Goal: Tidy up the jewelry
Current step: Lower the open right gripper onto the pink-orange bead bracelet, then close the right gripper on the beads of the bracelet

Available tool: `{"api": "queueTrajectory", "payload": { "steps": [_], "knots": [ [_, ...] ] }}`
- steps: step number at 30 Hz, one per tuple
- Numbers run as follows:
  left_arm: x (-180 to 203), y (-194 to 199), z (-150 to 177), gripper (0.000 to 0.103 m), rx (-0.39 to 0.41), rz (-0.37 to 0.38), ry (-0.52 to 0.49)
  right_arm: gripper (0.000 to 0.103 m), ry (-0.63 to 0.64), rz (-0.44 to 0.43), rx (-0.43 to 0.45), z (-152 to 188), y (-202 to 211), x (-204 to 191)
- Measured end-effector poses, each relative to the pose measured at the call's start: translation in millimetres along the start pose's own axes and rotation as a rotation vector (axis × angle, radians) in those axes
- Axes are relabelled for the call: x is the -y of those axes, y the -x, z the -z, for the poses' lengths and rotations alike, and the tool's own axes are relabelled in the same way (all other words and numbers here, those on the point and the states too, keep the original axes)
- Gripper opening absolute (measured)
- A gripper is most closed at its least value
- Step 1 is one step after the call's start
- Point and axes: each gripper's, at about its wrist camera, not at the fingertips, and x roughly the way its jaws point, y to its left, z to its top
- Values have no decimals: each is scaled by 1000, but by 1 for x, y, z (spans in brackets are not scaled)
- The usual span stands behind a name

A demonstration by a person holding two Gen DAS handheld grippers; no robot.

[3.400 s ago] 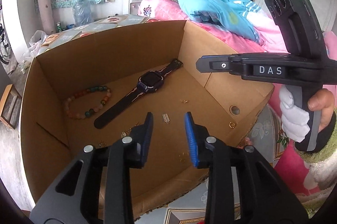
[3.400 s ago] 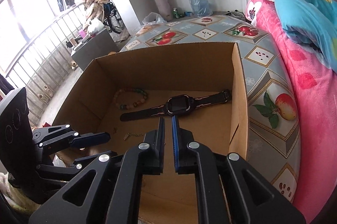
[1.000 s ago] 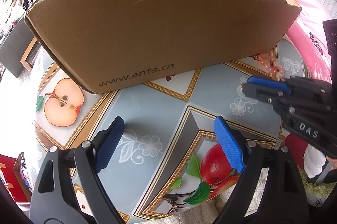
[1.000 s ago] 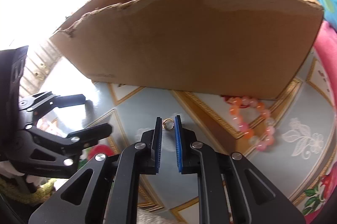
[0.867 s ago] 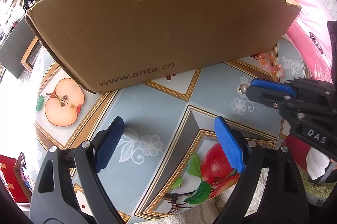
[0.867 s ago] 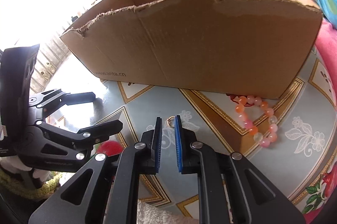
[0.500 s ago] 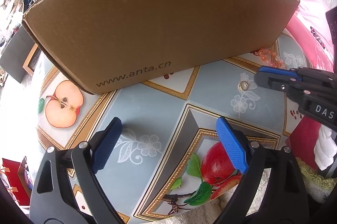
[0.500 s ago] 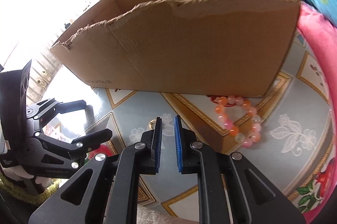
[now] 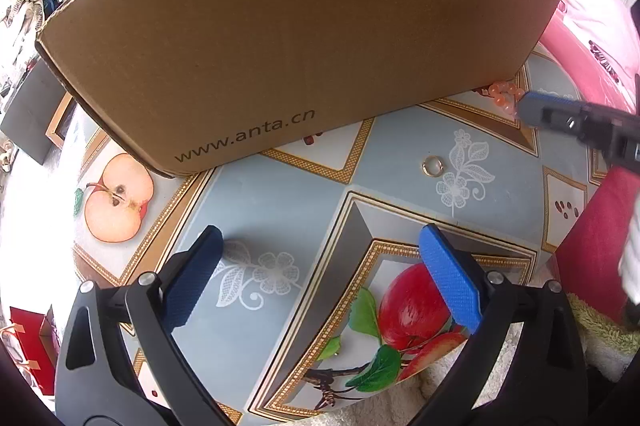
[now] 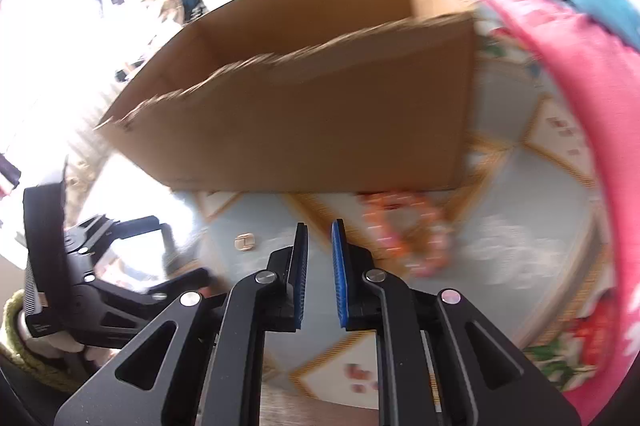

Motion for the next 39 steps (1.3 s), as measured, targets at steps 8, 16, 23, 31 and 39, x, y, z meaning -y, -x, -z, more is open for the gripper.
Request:
{"api": "queueTrajectory", "payload": {
  "steps": [8,16,23,31,39],
  "knots": [
    [-1,-4,3,95,3,-4,9,20,-12,61,-66,-5,-14,29],
    [-8,-5,5,95,5,-4,14,23,66,-22,-98,5,-16,11],
    [-8,-5,5,95,5,-4,15,23,65,11,-89,8,-17,2],
    [-10,-4,4,95,4,-4,14,23,84,61,-76,8,-22,-16],
    [-9,-4,4,95,4,-4,14,23,100,97,-72,14,-28,-33]
  ]
}}
